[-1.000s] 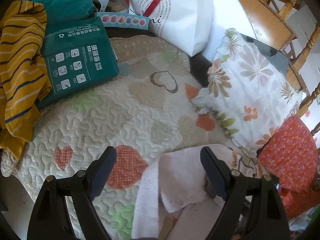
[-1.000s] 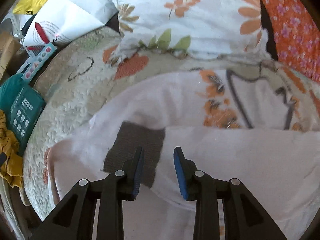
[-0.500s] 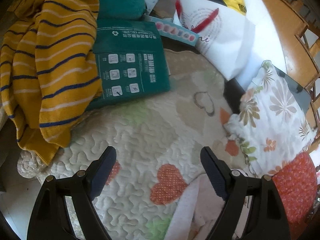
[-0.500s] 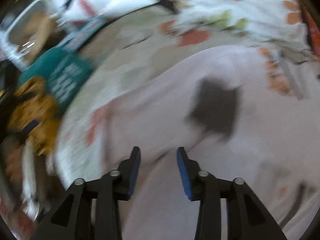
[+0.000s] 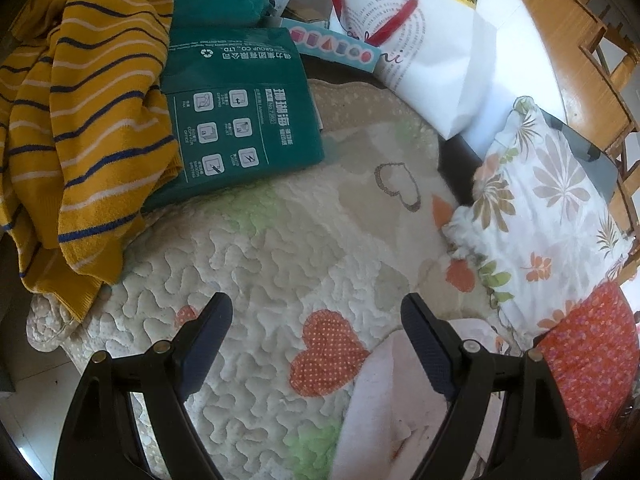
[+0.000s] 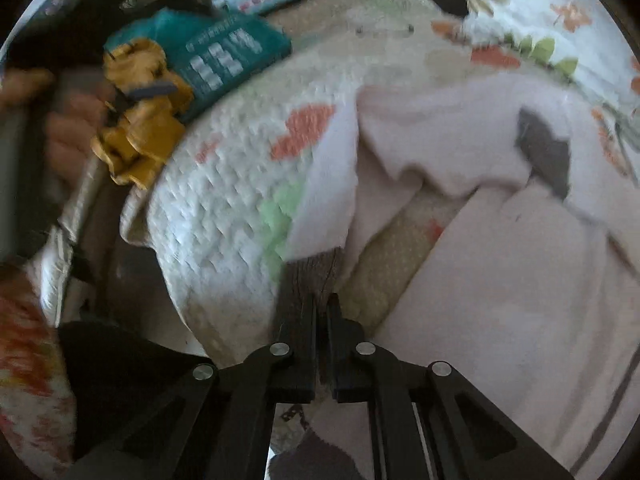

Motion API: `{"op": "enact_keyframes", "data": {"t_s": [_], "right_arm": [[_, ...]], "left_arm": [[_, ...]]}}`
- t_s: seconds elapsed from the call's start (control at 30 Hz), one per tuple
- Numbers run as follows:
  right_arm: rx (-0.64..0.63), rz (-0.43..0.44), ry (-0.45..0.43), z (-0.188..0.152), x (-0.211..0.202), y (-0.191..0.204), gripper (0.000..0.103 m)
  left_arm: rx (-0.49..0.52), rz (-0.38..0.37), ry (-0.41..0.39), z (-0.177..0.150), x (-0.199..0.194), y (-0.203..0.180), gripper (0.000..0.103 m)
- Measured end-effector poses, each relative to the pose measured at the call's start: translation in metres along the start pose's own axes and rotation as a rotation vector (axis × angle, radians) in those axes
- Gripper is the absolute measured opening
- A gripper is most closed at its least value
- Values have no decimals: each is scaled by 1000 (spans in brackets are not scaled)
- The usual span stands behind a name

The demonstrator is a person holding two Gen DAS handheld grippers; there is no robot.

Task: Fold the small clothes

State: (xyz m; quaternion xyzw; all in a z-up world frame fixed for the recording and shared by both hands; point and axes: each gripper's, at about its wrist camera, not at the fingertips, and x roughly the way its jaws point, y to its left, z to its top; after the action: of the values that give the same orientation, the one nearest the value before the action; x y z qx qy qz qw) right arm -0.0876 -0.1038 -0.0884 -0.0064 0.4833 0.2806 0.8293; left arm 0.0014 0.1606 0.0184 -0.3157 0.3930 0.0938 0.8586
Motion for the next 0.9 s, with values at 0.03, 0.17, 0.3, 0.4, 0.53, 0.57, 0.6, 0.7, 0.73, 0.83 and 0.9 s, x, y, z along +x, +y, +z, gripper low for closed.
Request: {"op": "enact_keyframes", "data": {"t_s": [0.03,0.17,0.3,0.4,0.53,0.57,0.6,0.7,0.73,0.83,0.9], "right_arm": [[5,6,-18,3,-8,0,5],[85,2,-136,26,-64,-22,5],[245,-40,-241,40,-121,-86,5],[373,-121,-294,35,-159,-144,5],[510,-329,-261,15,-186,-227,5],[527,-375,-246,11,-187,-241,5],[549,-433,-225,6,-189,-260,5],[616,-567,-171,-7,-188,-311,5],[638,-603,-157,-11,-187,-324,5],[675,-662,-119,-25,-186,-354,5],[685,-707,-93,-31,-180,-367,5]], "left_arm": [[-1,0,3,-1,1,0,85],[12,-8,22,-7,6,-9,85],[56,-20,38,-17,12,-29,85],[94,-29,50,-27,17,-45,85],[152,-51,74,-42,24,-70,85],[173,-57,79,-47,24,-78,85],[191,-61,82,-51,25,-86,85],[244,-66,83,-62,26,-104,85],[264,-64,81,-66,26,-110,85],[317,-43,80,-75,31,-125,85],[334,-41,88,-78,35,-131,85]]}}
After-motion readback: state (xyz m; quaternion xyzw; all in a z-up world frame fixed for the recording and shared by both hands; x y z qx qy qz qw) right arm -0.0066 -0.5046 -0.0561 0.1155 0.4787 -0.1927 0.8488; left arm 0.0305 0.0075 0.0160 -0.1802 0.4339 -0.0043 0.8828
